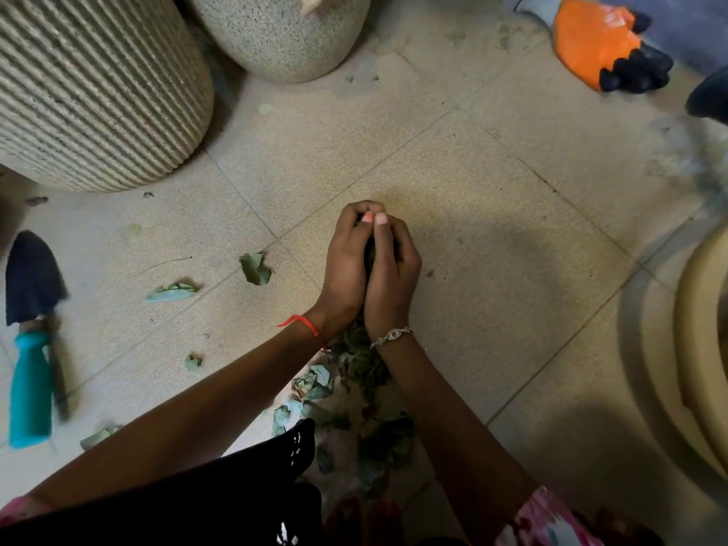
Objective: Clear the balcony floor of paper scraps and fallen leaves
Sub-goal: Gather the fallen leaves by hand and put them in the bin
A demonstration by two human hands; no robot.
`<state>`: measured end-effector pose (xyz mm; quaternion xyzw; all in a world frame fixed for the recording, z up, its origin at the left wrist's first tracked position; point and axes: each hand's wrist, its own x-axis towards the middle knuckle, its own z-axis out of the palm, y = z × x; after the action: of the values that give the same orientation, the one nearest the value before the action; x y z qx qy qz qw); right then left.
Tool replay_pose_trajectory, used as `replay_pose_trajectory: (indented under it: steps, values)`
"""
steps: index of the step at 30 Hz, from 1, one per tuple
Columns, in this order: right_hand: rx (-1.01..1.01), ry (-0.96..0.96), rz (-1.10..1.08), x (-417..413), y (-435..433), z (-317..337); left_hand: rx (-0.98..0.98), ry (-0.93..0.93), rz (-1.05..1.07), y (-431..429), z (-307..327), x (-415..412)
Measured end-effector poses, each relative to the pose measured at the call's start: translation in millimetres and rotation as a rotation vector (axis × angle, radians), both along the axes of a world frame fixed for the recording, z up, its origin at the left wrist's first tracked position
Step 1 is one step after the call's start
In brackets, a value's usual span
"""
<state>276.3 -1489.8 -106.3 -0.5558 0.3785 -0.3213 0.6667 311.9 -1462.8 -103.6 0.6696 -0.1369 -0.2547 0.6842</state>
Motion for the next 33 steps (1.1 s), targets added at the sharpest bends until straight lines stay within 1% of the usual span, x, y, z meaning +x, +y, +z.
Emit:
replay_pose_trajectory:
  steps: [3, 6, 11, 14, 16, 18, 21, 24, 27, 30, 31, 33]
  values:
    - [0.023, -0.037, 0.004, 6.9, 7.9, 2.0, -0.059, 0.055, 0.051, 4.2, 7.0, 3.9]
    - [-0.039, -0.024, 0.028, 10.0, 14.7, 4.7, -0.107, 0.165, 0.091, 11.7, 11.0, 9.5]
    - [-0.198, -0.046, 0.165, 11.3, 25.2, 9.3, -0.242, 0.494, 0.153, 26.9, 24.0, 11.1]
    - [-0.298, -0.021, 0.281, 11.8, 31.6, 5.5, -0.339, 0.598, 0.119, 37.4, 21.5, 10.7]
    - [-0.375, 0.037, 0.326, 13.9, 34.2, 1.1, -0.377, 0.653, 0.094, 42.7, 21.3, 9.8]
    - [-0.532, 0.115, 0.327, 16.9, 34.5, -1.4, -0.384, 0.701, 0.081, 47.0, 21.4, 7.8]
    - [-0.753, 0.261, 0.316, 20.1, 34.3, -1.6, -0.381, 0.699, 0.063, 51.6, 20.8, 4.4]
    - [-0.87, 0.428, 0.254, 19.2, 34.5, -1.1, -0.371, 0.744, 0.087, 55.5, 21.7, 2.9]
    - [-0.912, 0.531, 0.174, 17.8, 36.8, 2.0, -0.369, 0.759, 0.145, 60.0, 17.2, 2.6]
    - [-0.931, 0.517, 0.166, 17.6, 42.0, 4.2, -0.4, 0.783, 0.178, 64.6, 16.6, 1.7]
    - [-0.903, 0.494, 0.169, 16.9, 44.1, 5.7, -0.412, 0.792, 0.171, 66.4, 17.5, 1.8]
    - [-0.78, 0.412, 0.17, 15.4, 48.1, 11.2, -0.414, 0.791, 0.179, 70.6, 18.6, 2.4]
